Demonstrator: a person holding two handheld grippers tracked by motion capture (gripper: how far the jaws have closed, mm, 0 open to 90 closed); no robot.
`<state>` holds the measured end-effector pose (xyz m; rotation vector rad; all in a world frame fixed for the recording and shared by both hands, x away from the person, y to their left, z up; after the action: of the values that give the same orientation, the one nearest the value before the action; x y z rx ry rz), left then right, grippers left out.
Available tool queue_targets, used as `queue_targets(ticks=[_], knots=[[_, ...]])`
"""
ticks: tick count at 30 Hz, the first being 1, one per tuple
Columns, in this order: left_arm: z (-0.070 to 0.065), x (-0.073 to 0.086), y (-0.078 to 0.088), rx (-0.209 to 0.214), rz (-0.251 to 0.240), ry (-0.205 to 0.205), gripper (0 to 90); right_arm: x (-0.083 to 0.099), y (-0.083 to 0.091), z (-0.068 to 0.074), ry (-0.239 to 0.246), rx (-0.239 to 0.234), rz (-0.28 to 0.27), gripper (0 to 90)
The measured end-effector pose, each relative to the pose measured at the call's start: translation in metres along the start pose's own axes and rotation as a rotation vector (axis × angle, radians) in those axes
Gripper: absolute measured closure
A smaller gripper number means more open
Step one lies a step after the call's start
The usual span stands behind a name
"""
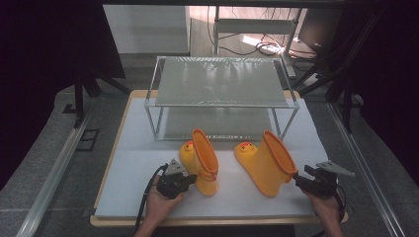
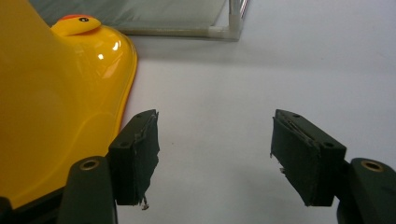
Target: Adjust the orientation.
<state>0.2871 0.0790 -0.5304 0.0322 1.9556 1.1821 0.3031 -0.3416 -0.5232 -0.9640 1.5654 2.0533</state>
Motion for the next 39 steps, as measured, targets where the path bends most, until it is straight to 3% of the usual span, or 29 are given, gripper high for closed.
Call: queue_targets(ticks=[10,17,20,25,26,30,39], knots=[[-0.006,-0.005,-0.008,0.009,-0.013,-0.009,89.3,0.001,-0.001,0.001,0.014,-0.005,0.008,32.8],[-0.004,-0.001,0.004,0.004,-0.045,-0.01,78.6,0.001,0.0,-0.005,0.012,-0.007,-0.002,37.1],[0.004,0.003,0.015,-0.023,-0.074,0.004,73.4,0.001,0.001,-0.008,0.015,-0.023,-0.001,42.8],[0.028,0.009,0.035,-0.09,-0.117,0.074,65.6,-0.001,0.0,-0.011,0.023,-0.049,0.001,54.2],[0.028,0.009,0.035,-0.09,-0.117,0.074,64.8,-0.001,0.0,-0.011,0.026,-0.049,0.0,55.1],[0.043,0.013,0.045,-0.127,-0.135,0.114,61.6,-0.003,0.002,-0.008,0.04,-0.054,-0.002,56.0],[0.052,0.018,0.05,-0.144,-0.139,0.134,57.5,-0.003,0.003,-0.006,0.047,-0.068,-0.005,55.4]])
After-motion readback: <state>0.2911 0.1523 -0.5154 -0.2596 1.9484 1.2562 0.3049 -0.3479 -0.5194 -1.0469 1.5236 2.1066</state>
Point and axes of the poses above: each handheld gripper's, and its own axes: y roughly backward along the jaws, x roughly out of its underside, z roughly to its left, the point moved 4 cm from there along -y, roughly forward along the jaws, and after that the axes turned 9 degrees about z, right-handed, at the moved point
